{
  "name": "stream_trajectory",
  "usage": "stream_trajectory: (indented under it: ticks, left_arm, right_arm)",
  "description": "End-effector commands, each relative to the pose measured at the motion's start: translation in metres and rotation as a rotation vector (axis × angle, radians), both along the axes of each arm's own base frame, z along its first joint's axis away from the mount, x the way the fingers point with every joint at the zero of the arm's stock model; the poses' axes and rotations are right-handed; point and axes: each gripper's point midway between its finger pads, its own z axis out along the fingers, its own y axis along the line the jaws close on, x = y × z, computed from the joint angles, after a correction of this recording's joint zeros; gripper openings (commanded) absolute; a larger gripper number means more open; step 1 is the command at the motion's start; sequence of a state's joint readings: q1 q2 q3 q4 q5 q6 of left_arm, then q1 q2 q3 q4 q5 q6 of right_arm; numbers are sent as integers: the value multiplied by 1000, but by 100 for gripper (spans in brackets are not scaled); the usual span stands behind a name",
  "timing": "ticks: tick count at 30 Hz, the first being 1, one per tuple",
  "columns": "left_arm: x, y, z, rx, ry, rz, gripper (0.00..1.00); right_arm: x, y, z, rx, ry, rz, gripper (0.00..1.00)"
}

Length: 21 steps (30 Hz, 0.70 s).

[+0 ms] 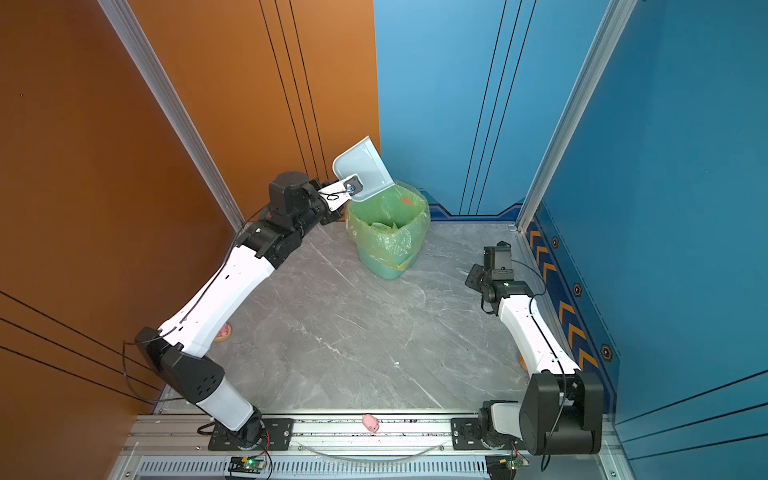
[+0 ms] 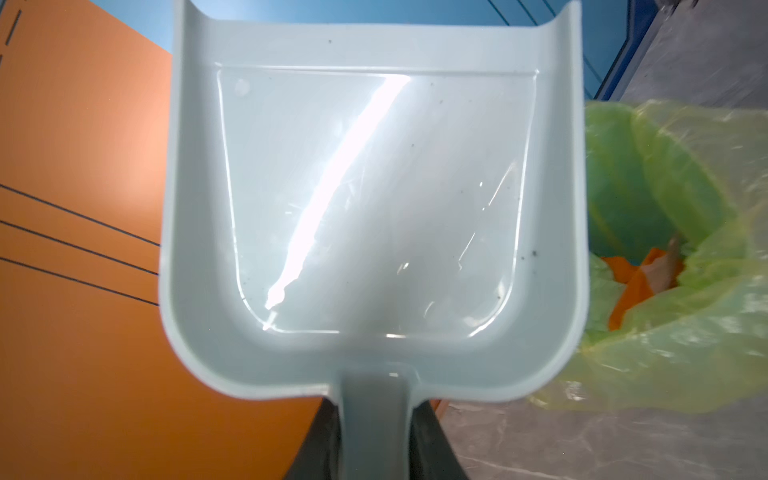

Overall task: Sweep away the paper scraps from the table
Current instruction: 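Tip the dustpan with the left gripper over the bin to drop the pink scrap, then lower the empty dustpan with the left gripper while the brush moves to the blue scrap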

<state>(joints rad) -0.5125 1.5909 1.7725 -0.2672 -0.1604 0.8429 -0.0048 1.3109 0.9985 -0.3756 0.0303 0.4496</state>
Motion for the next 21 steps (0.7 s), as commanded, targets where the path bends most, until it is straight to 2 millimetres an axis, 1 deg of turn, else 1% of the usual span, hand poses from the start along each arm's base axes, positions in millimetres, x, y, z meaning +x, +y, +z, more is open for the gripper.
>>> stream_trajectory:
  ticks: [1,4,7,9,12,17,19,21]
  left_arm:
    - [-32,1,17,-187,30,-67,0]
    - [-54,3,12,-258,72,-104,0]
    - [-70,5,-3,-302,112,-107,0]
    - [-81,4,-17,-326,148,-108,0]
    - [-96,1,-41,-321,184,-101,0]
    - [-120,-6,-81,-314,250,-108,0]
    - [-124,-2,-99,-309,281,-89,0]
    - [-126,4,-112,-321,305,-53,0]
  right_arm:
    - [20,-17,29,-8,-96,-54,0]
    - [28,-35,35,-8,-122,-113,0]
    - [36,-54,34,4,-139,-173,0]
    - [41,-67,31,11,-137,-205,0]
    - [49,-80,26,18,-128,-234,0]
    - [60,-96,17,13,-121,-262,0]
    - [65,-101,12,15,-115,-269,0]
    - [72,-105,5,15,-102,-269,0]
